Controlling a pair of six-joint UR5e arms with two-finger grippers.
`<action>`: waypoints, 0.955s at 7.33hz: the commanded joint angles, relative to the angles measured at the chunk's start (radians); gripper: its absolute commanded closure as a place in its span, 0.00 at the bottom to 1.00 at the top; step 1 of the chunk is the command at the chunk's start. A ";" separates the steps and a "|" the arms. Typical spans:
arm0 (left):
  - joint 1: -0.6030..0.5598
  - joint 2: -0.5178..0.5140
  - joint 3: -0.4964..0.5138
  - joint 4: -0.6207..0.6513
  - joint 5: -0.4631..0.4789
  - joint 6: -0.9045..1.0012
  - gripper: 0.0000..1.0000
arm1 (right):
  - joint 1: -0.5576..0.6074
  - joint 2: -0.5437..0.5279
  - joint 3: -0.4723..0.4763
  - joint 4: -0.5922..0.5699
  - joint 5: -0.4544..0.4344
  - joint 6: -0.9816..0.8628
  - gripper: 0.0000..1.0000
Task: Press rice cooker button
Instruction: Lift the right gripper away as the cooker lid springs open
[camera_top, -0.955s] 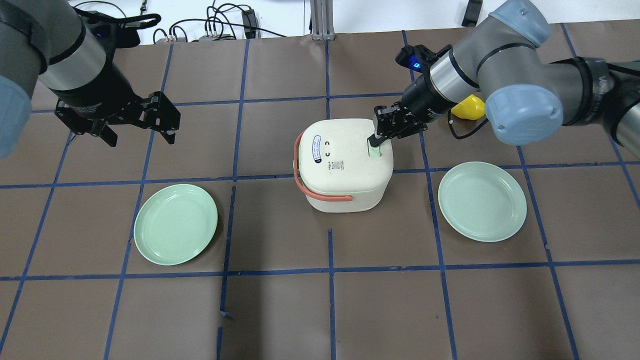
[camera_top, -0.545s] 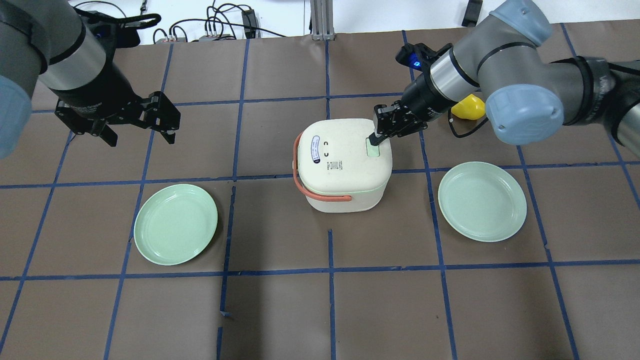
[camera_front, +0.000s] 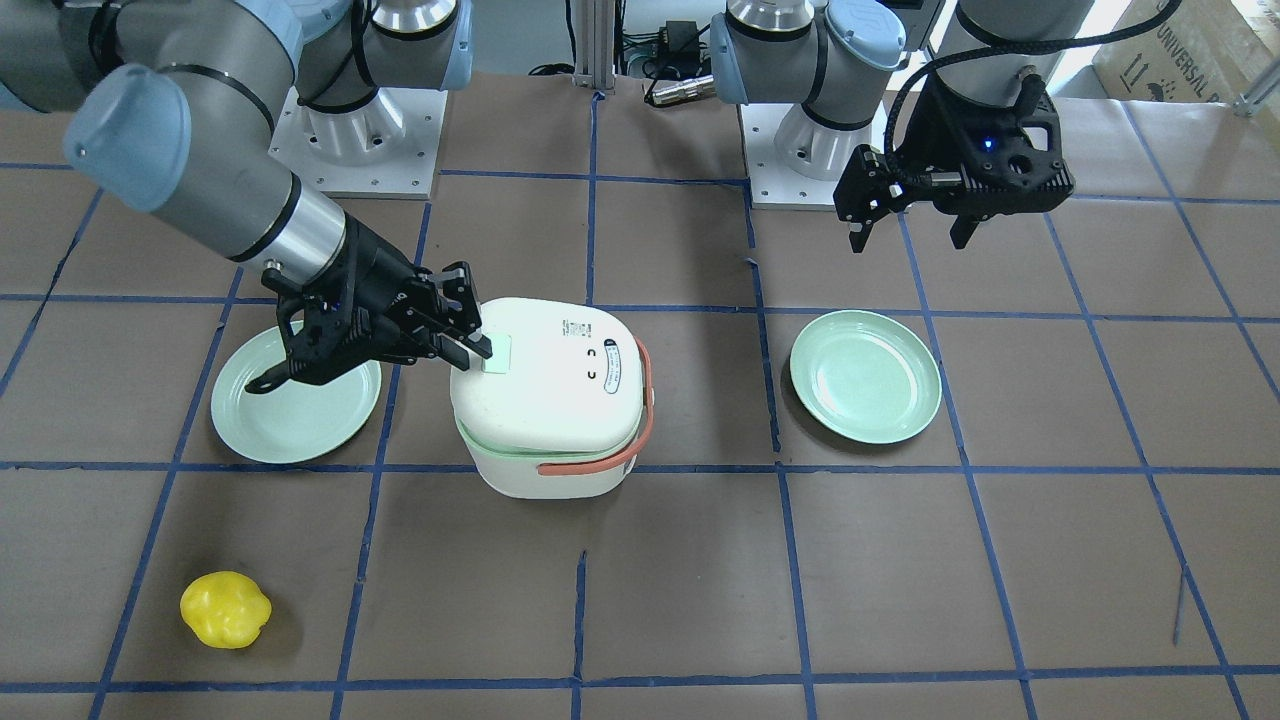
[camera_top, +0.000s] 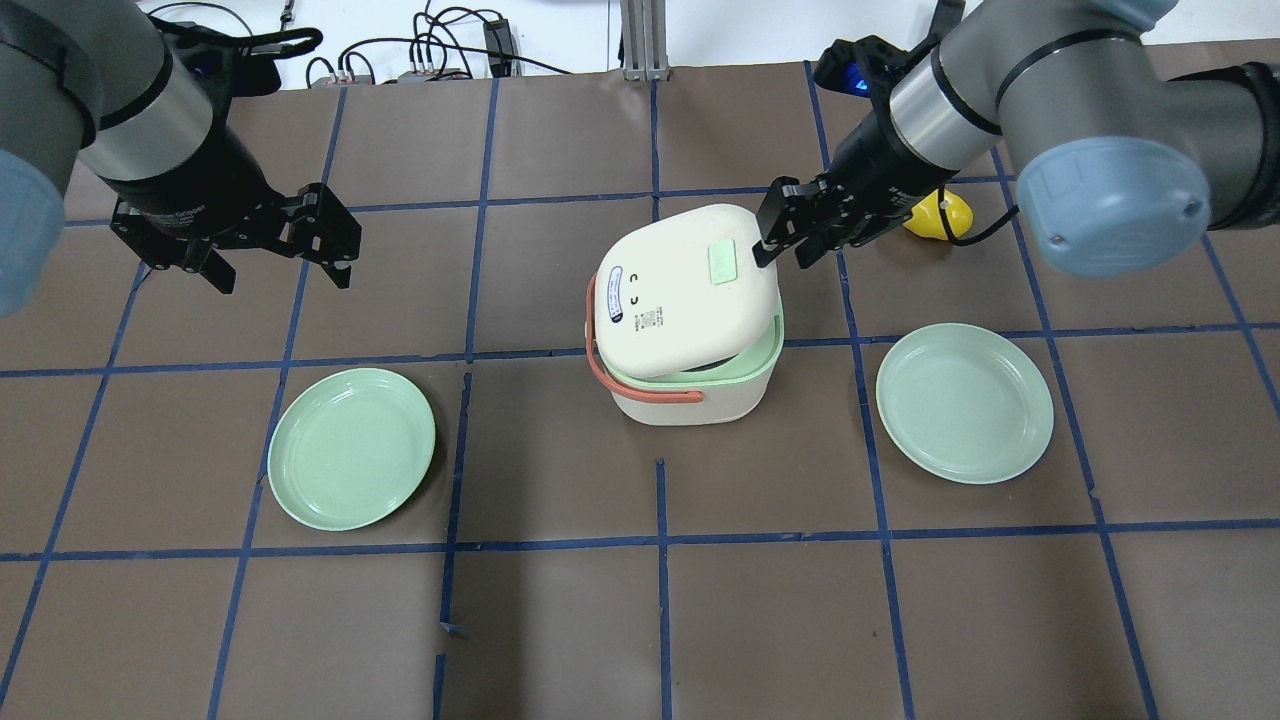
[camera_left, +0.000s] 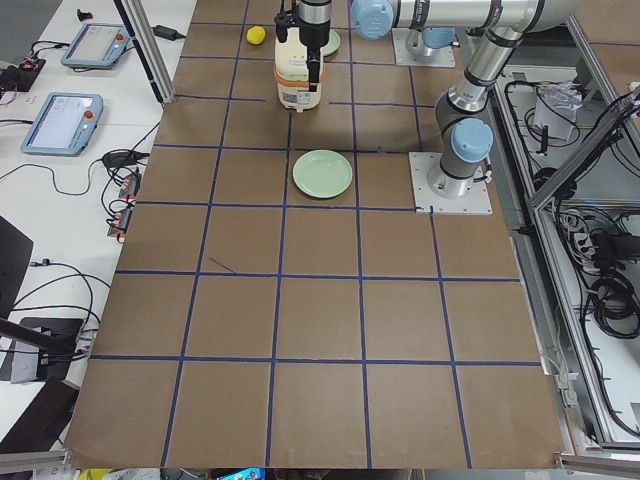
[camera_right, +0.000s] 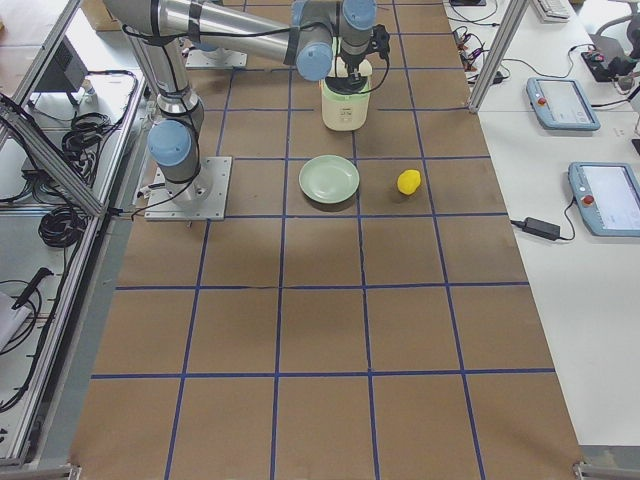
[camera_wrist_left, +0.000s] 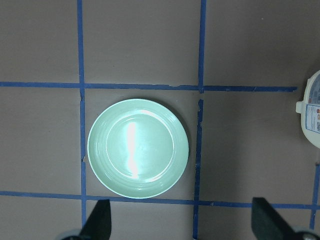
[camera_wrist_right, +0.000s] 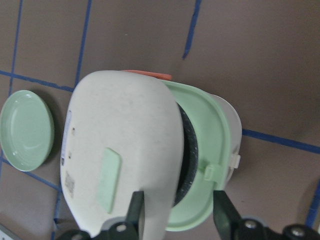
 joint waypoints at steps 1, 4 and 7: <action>0.000 0.000 0.000 0.000 0.000 0.000 0.00 | -0.001 -0.033 -0.076 0.056 -0.286 0.055 0.00; 0.000 0.000 0.000 0.000 0.000 0.000 0.00 | -0.005 -0.031 -0.215 0.169 -0.294 0.049 0.00; 0.000 0.000 0.000 0.001 0.000 0.000 0.00 | -0.005 -0.016 -0.334 0.291 -0.274 0.057 0.00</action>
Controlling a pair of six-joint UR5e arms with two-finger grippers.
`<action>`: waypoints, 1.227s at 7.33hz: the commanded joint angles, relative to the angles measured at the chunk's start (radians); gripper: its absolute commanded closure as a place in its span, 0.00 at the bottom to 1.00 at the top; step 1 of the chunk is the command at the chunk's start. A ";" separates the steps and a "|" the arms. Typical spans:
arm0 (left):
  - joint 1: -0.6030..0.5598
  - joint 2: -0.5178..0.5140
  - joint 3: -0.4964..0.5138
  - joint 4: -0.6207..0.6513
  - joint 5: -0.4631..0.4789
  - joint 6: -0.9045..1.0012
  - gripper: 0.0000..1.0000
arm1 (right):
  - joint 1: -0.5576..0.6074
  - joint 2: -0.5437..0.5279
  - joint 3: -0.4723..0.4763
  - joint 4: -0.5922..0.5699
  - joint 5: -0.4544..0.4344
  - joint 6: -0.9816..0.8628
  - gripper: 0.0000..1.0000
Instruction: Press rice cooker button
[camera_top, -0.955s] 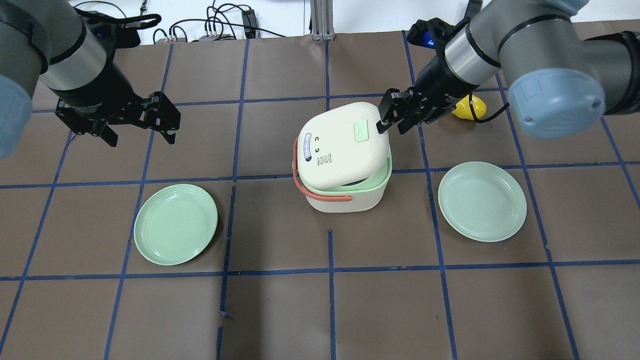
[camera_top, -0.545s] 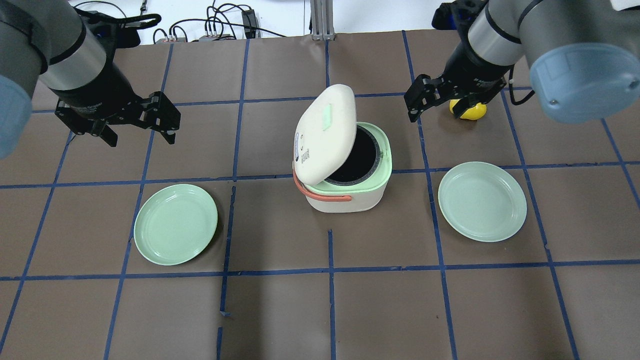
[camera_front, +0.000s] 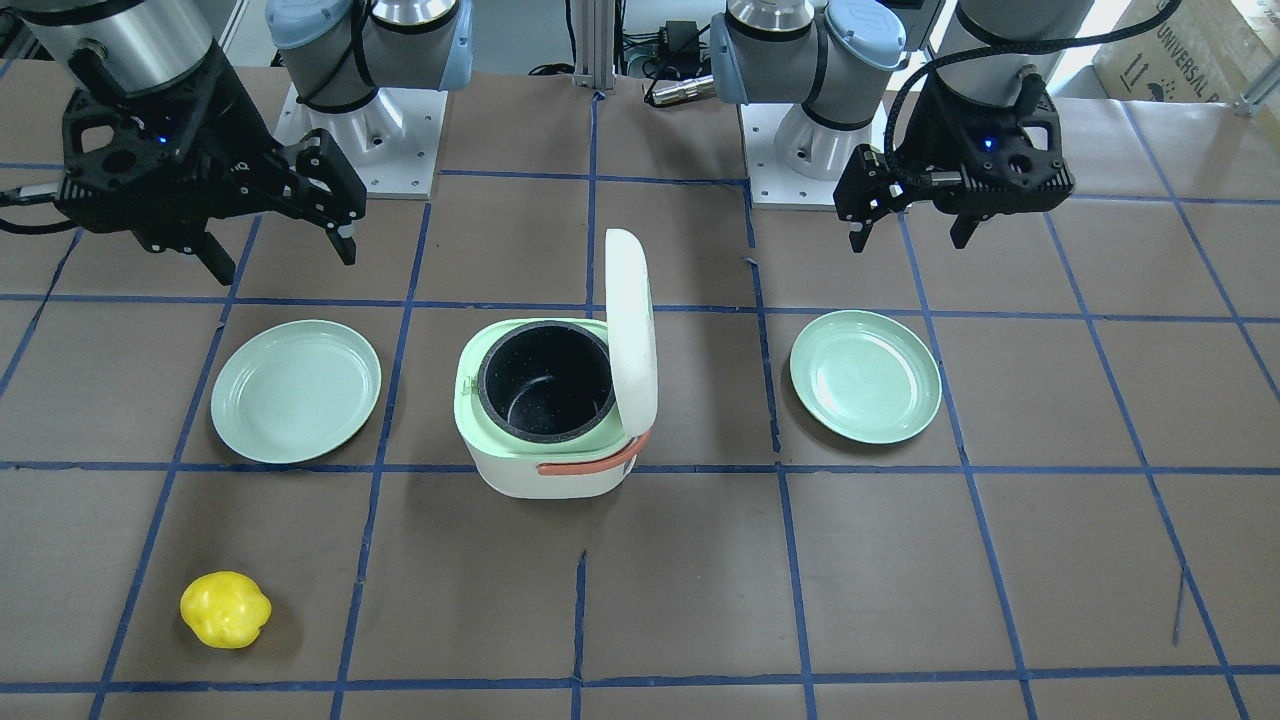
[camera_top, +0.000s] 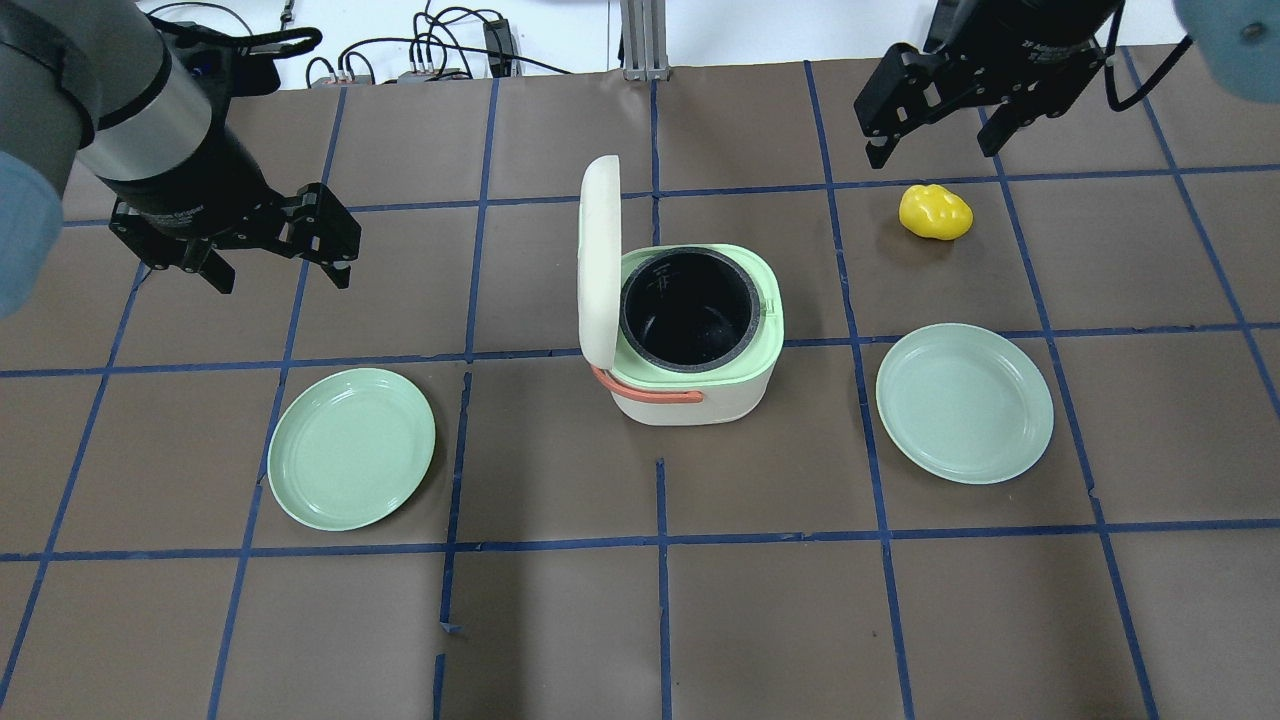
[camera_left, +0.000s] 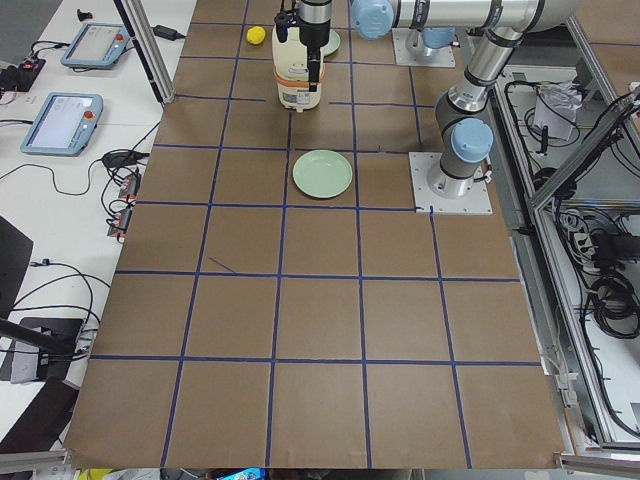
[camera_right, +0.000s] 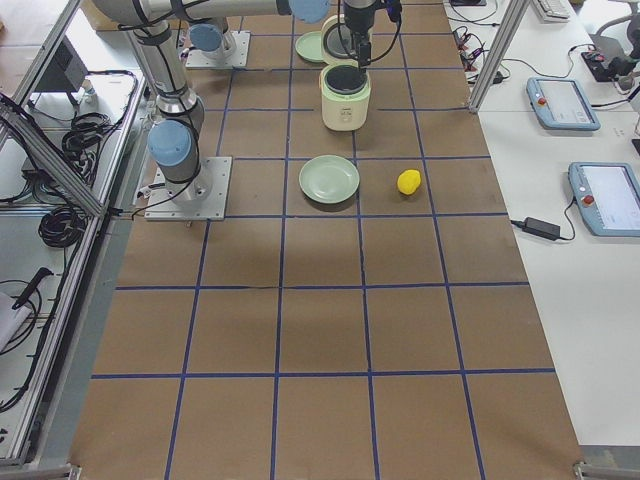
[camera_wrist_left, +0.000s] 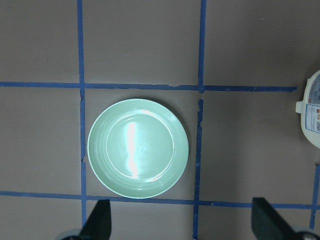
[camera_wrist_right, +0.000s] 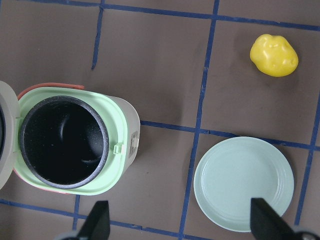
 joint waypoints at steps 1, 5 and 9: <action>0.000 0.000 -0.002 0.000 0.000 -0.001 0.00 | -0.002 0.005 -0.034 0.019 -0.010 0.001 0.00; 0.000 0.000 0.000 0.000 0.000 -0.001 0.00 | -0.041 0.039 -0.004 0.013 -0.072 0.002 0.05; 0.000 0.000 0.000 0.000 0.000 0.001 0.00 | -0.040 0.036 0.024 -0.018 -0.037 0.010 0.00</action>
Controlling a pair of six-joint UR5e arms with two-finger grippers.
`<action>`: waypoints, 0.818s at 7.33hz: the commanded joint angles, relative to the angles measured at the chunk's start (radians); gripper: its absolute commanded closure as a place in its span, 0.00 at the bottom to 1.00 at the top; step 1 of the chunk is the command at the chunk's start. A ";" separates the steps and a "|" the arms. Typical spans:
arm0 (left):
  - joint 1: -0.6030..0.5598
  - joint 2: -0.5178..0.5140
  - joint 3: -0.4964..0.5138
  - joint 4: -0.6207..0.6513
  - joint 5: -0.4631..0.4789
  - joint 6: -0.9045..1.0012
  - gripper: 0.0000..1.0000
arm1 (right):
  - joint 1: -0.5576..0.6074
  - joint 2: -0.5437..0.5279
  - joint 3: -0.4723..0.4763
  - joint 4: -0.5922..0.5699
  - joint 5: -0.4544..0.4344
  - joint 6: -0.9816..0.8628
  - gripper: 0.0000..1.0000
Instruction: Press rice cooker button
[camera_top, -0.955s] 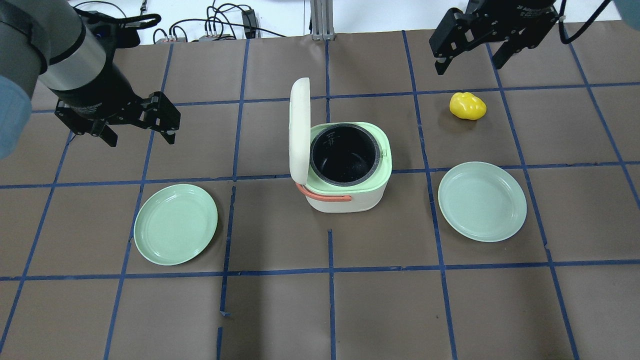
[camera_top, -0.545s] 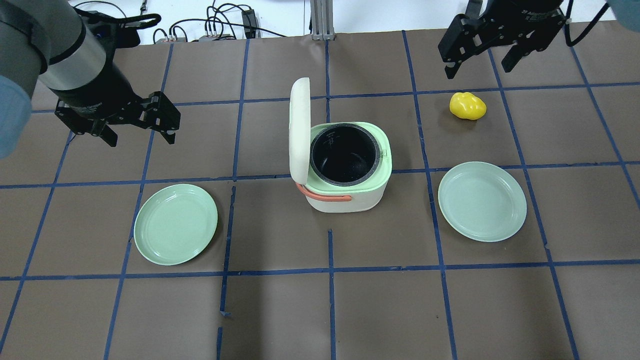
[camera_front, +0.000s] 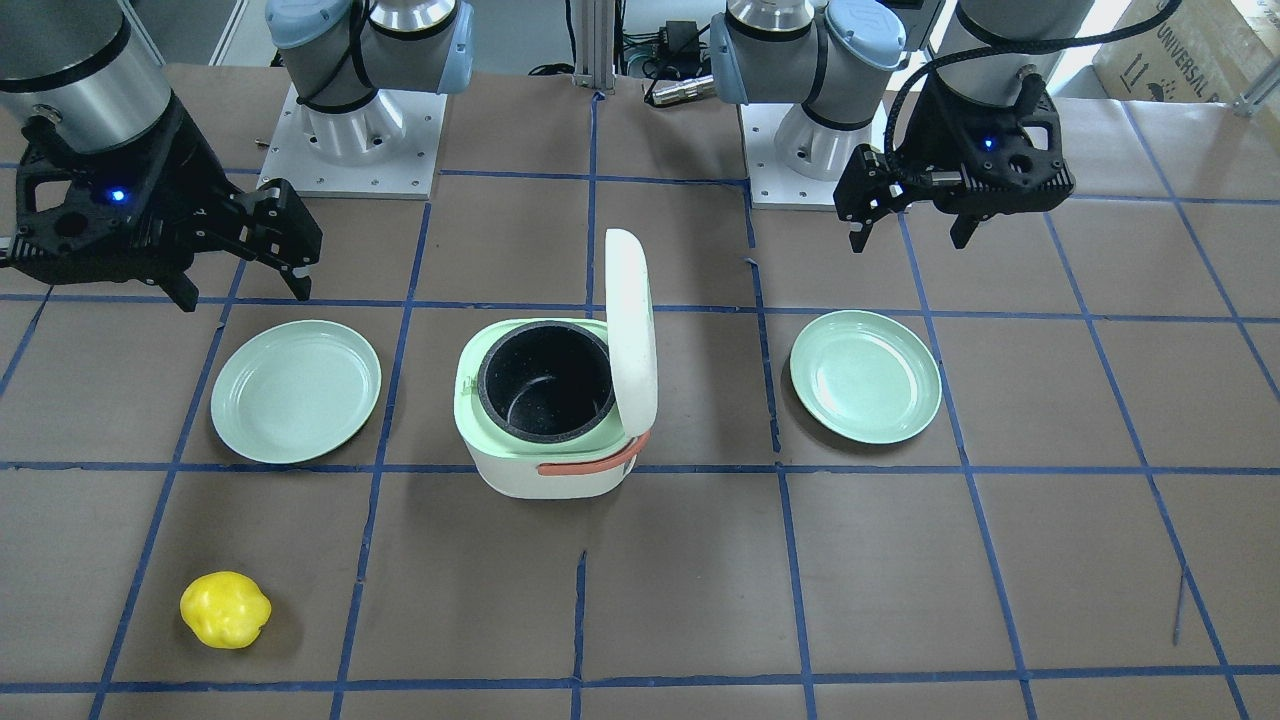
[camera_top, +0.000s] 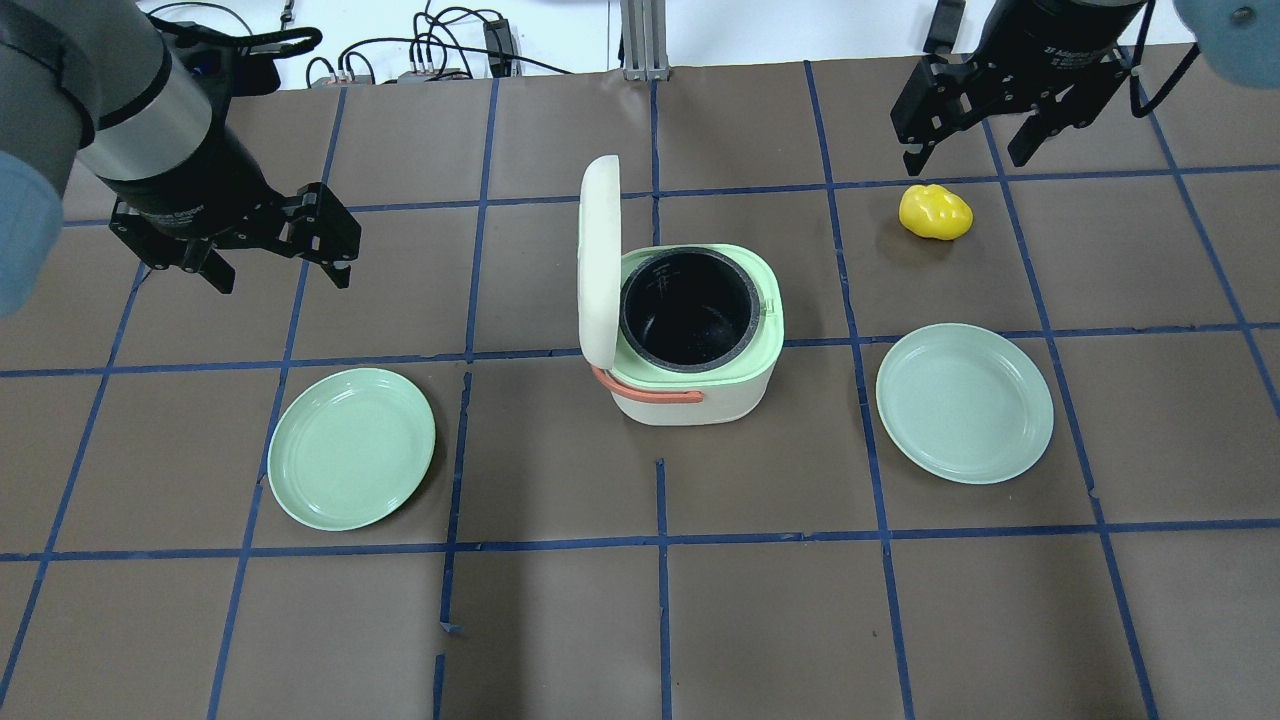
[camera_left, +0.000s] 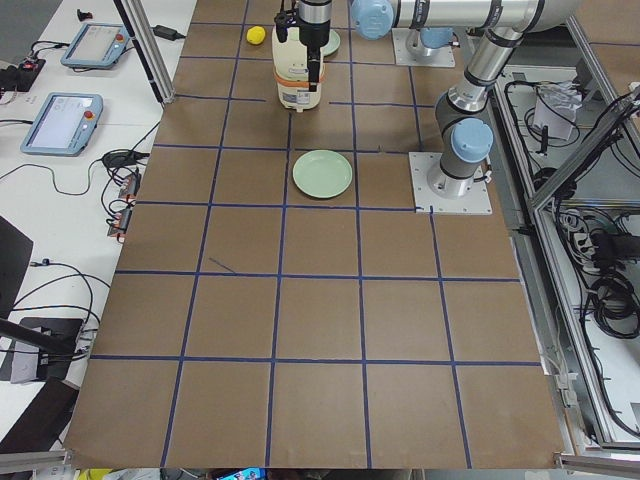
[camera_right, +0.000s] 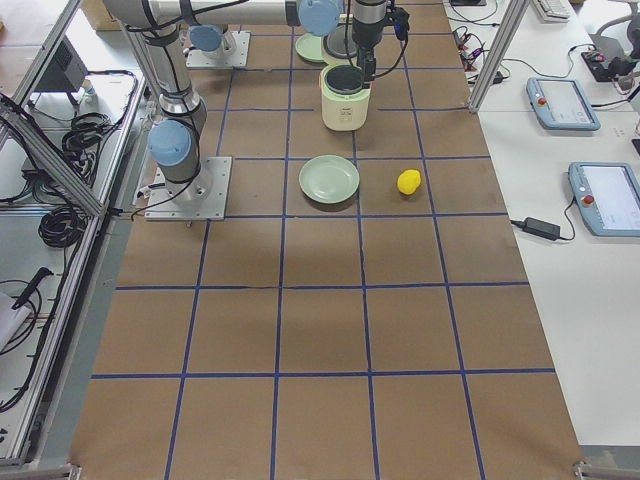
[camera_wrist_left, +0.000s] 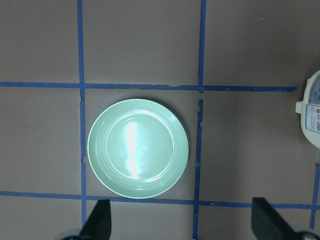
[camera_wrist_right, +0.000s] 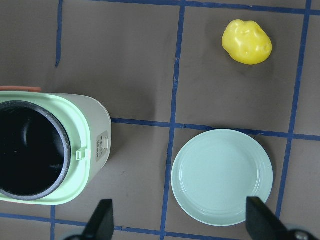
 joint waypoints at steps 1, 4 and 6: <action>0.000 0.000 -0.002 0.001 0.000 0.000 0.00 | 0.006 -0.002 -0.014 0.016 0.012 -0.001 0.00; 0.000 0.000 0.000 0.001 0.000 0.000 0.00 | 0.009 -0.004 -0.003 0.014 0.015 -0.011 0.00; 0.000 0.000 0.000 0.001 0.000 0.000 0.00 | 0.027 -0.016 -0.002 0.016 0.016 -0.010 0.00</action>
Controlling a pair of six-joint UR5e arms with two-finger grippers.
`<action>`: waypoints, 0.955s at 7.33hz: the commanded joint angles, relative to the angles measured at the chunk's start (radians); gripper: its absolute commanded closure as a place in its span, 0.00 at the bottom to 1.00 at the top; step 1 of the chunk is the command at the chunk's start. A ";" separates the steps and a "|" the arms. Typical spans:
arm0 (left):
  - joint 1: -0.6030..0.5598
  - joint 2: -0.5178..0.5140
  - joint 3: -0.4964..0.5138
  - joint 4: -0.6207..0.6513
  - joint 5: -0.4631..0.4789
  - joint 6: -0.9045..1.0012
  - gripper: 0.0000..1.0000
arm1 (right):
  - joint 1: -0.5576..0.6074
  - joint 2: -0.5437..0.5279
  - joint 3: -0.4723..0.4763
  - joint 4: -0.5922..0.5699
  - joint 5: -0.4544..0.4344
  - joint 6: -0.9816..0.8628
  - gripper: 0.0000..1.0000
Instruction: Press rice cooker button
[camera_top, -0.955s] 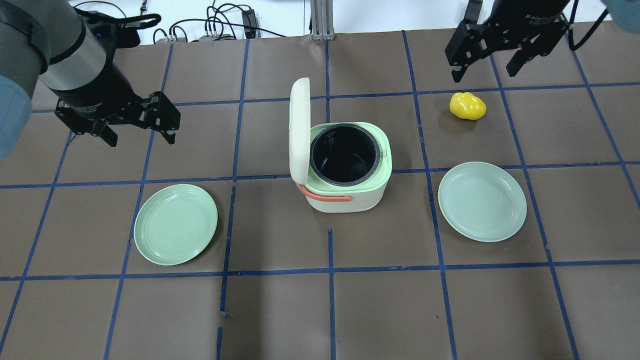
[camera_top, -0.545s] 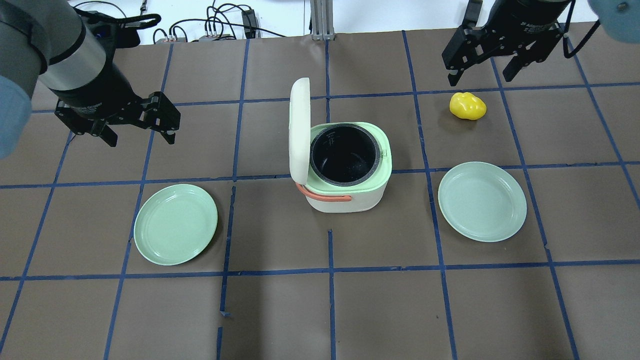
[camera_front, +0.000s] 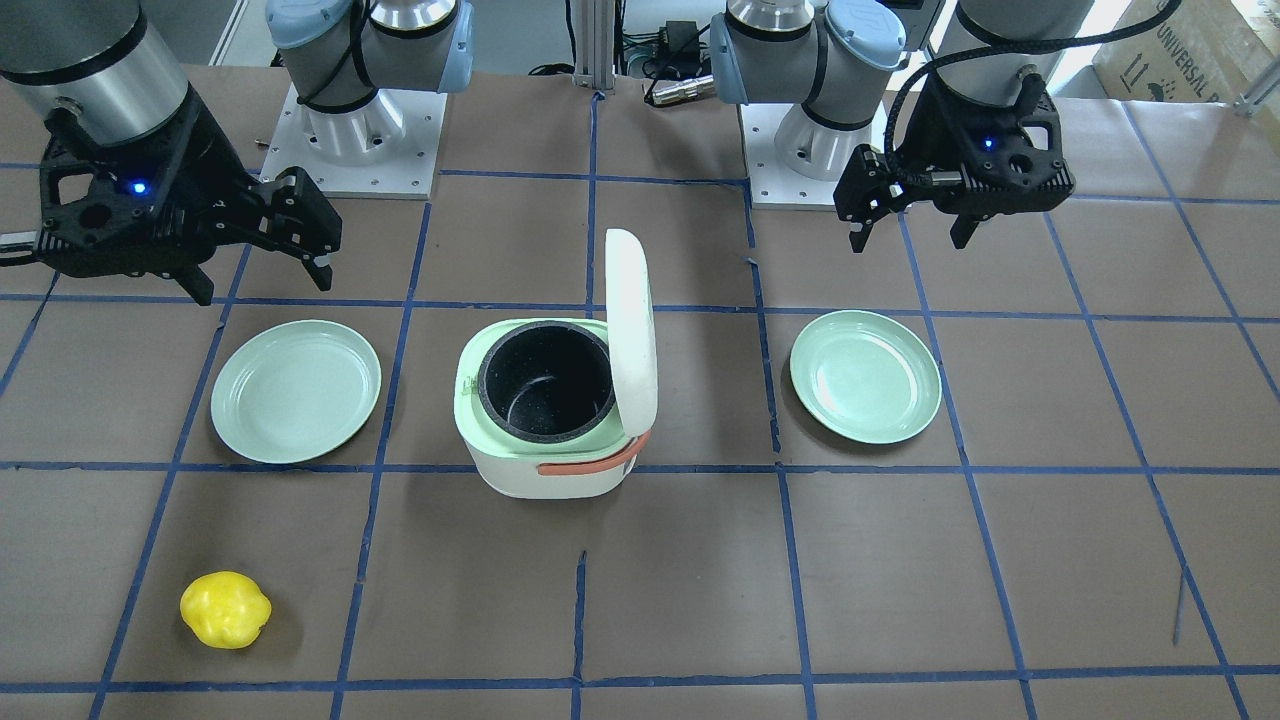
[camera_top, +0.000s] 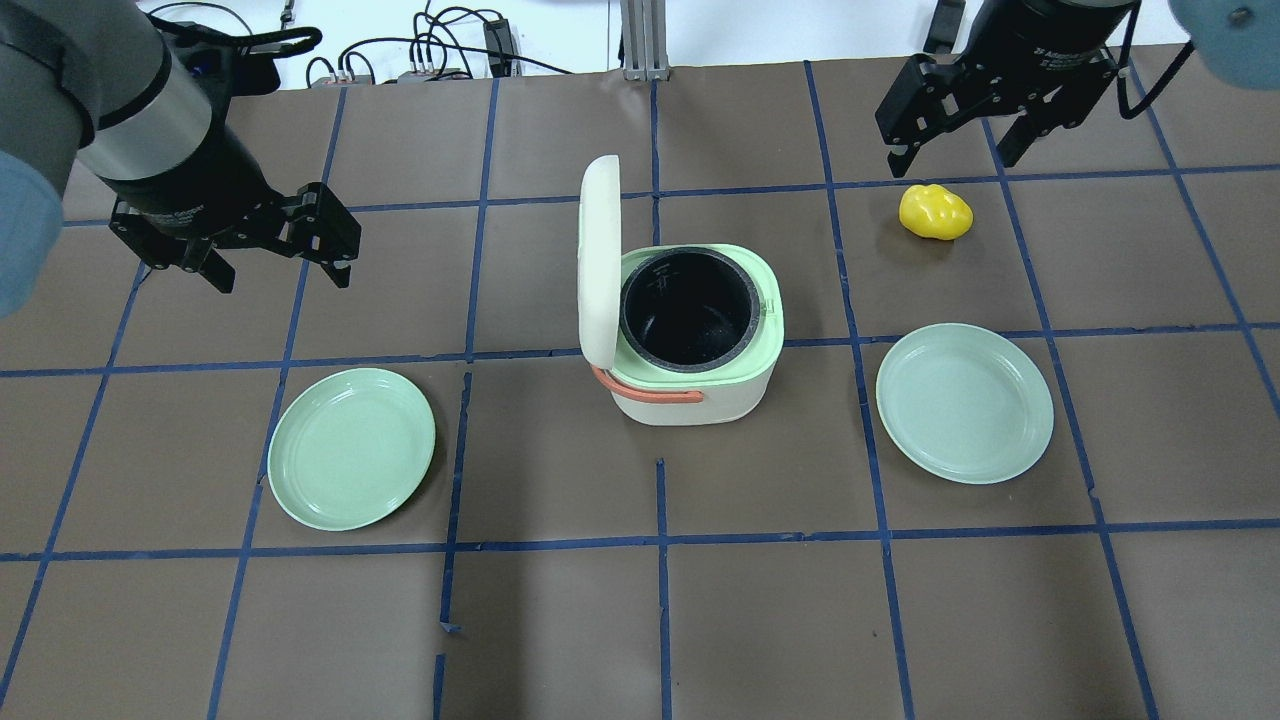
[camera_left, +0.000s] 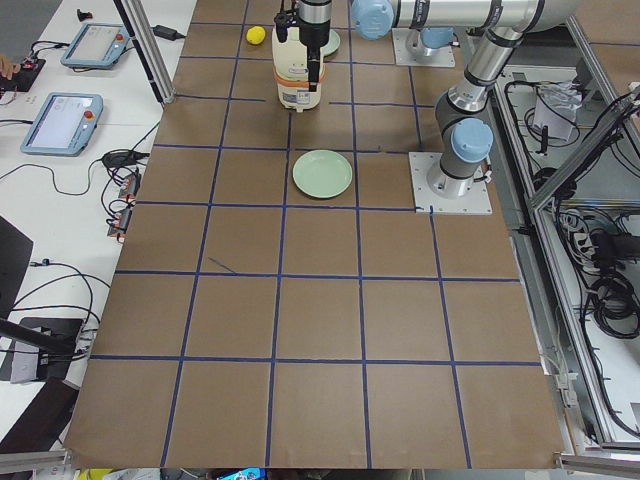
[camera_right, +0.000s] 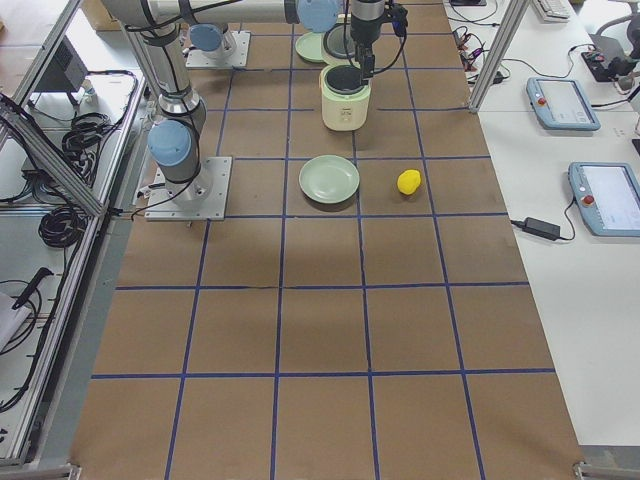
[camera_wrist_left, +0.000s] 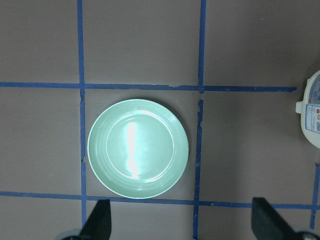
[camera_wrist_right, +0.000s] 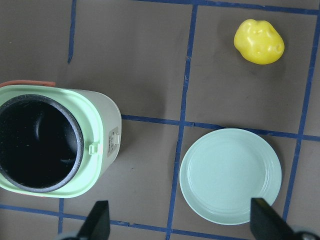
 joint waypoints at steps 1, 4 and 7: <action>0.000 0.000 0.000 0.000 0.000 0.000 0.00 | 0.028 -0.023 0.010 -0.006 0.003 0.001 0.00; 0.000 0.000 0.000 0.000 0.000 0.000 0.00 | 0.011 -0.055 0.090 -0.045 0.009 0.000 0.00; 0.000 0.000 0.000 0.000 0.000 0.000 0.00 | 0.003 -0.059 0.087 -0.038 0.009 -0.002 0.00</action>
